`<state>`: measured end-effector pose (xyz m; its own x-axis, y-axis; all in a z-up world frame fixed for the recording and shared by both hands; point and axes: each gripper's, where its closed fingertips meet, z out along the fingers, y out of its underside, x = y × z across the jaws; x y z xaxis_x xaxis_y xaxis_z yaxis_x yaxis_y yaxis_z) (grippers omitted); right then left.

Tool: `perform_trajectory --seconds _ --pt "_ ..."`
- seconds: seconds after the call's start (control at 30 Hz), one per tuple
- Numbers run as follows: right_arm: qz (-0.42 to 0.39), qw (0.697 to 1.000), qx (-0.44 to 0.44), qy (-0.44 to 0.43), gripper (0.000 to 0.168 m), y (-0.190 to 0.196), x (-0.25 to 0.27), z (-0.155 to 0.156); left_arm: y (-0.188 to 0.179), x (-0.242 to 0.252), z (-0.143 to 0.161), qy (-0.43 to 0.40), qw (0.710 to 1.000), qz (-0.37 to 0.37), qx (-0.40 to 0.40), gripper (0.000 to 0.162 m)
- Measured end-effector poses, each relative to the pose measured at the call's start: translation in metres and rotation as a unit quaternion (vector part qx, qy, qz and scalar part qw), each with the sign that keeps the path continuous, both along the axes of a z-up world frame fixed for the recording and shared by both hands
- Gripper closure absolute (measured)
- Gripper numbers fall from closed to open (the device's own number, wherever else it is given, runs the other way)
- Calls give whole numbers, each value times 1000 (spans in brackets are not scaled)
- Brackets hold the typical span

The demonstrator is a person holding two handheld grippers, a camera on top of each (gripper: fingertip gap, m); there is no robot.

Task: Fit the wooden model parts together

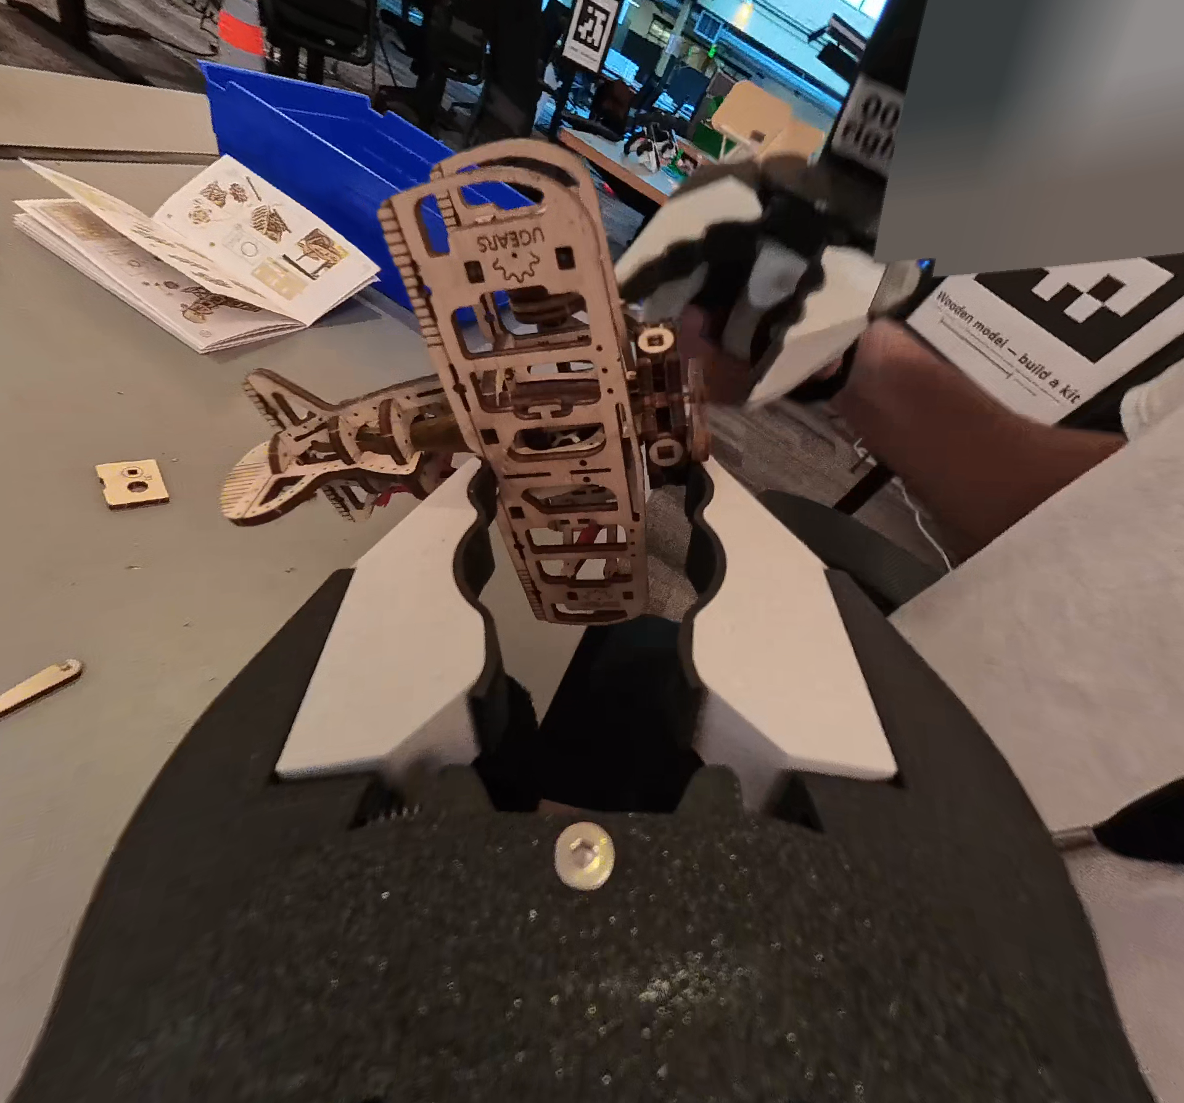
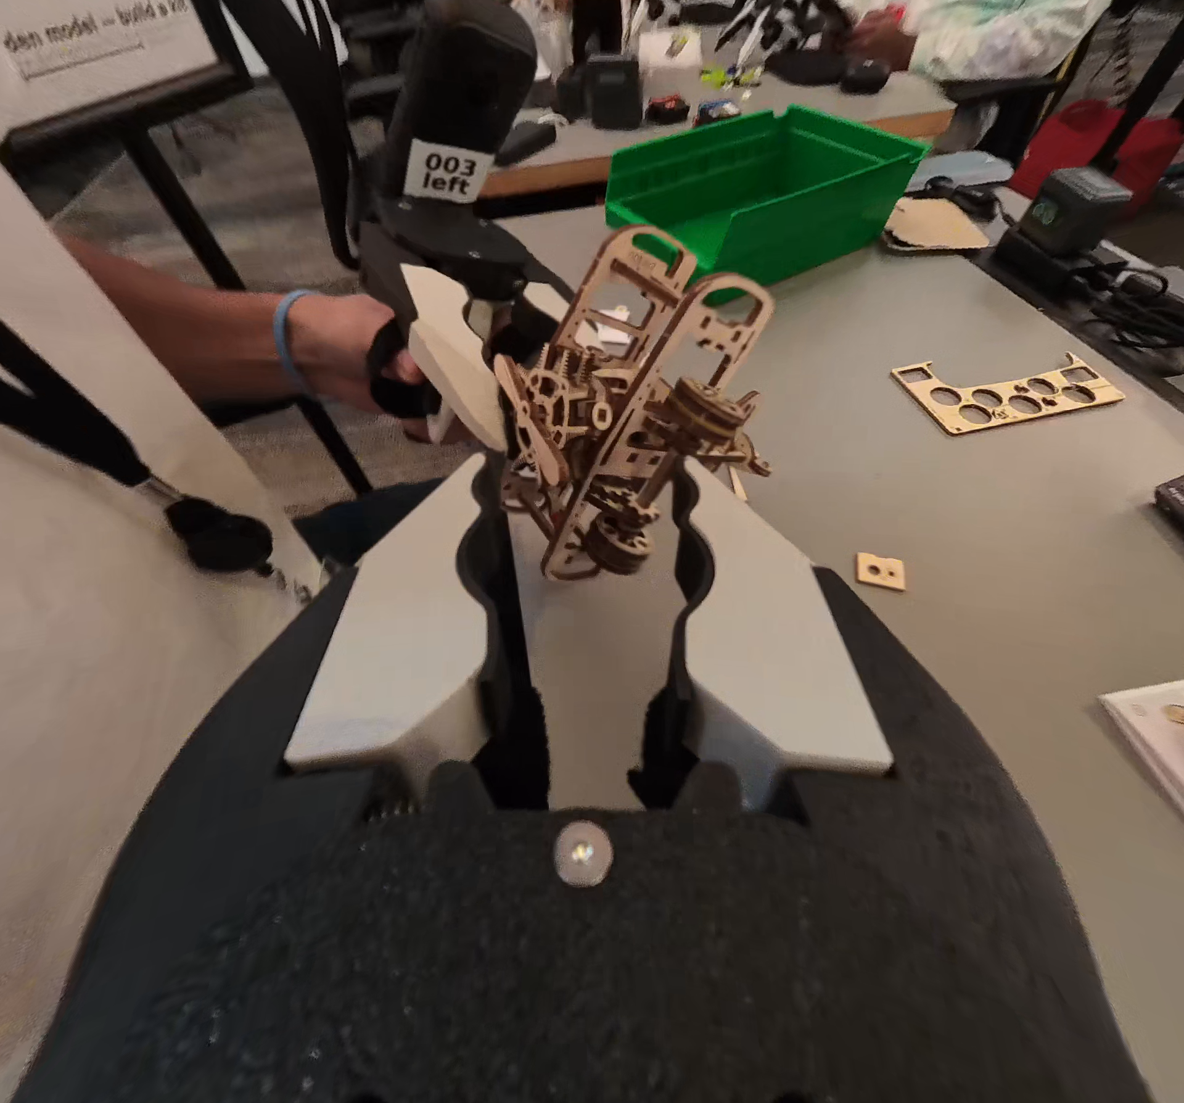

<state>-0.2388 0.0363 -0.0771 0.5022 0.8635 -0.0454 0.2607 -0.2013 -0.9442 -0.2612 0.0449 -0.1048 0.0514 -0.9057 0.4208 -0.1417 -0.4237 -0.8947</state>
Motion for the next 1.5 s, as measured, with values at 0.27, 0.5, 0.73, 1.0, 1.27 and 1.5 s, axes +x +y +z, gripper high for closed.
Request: perform_trajectory --seconds 0.27,0.5,0.73,1.0,1.27,1.5 --pt "109 975 -17 -192 83 7 -12 11 -7 -5 -13 85 987 -92 103 105" --pt "127 932 -20 -339 72 30 -11 -6 14 -17 -23 146 977 -73 136 105" --pt "100 974 -85 -182 64 32 -17 -11 12 -16 -6 42 997 -24 56 105" --pt "95 985 -118 81 77 22 -46 1 9 -21 15 -71 997 -17 -8 105" --pt "79 970 -129 189 100 17 -51 2 -4 -14 12 -86 996 -17 6 105" --pt "84 970 -109 202 103 7 -49 -1 -13 -12 9 -78 997 -24 19 105"
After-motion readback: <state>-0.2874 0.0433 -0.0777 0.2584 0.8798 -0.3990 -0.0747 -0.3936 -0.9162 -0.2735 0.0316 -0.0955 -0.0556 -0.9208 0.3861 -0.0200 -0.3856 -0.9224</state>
